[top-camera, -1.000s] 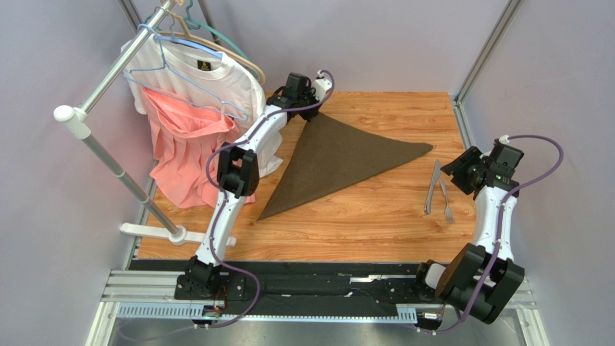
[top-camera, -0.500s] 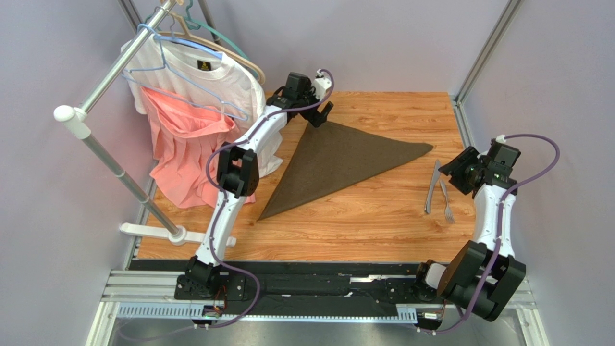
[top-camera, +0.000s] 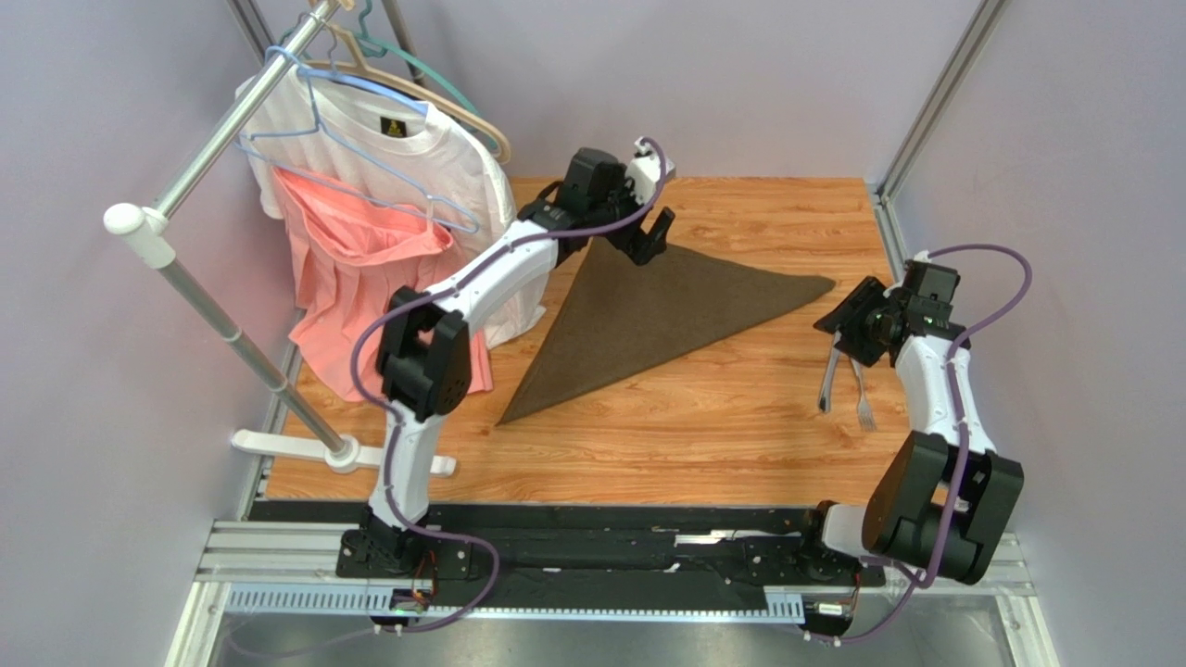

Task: Fold the napkin, place the utensils inside, and roll it up
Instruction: Fold the napkin

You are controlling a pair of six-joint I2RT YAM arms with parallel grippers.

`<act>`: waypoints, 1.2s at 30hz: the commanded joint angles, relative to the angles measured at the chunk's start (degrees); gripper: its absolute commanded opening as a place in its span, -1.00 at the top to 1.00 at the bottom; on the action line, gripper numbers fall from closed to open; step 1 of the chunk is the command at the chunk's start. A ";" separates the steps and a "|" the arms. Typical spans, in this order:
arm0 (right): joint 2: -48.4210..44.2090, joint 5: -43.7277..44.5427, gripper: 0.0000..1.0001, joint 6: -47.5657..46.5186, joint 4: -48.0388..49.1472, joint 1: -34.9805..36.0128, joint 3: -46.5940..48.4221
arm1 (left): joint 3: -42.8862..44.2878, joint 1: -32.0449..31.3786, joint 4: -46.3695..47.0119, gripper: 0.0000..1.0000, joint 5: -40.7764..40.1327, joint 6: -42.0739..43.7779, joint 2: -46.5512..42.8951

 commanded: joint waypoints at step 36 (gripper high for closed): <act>45.31 5.83 0.16 7.35 13.69 0.90 27.32 | -40.79 -3.04 18.03 -0.77 0.85 -18.86 -22.57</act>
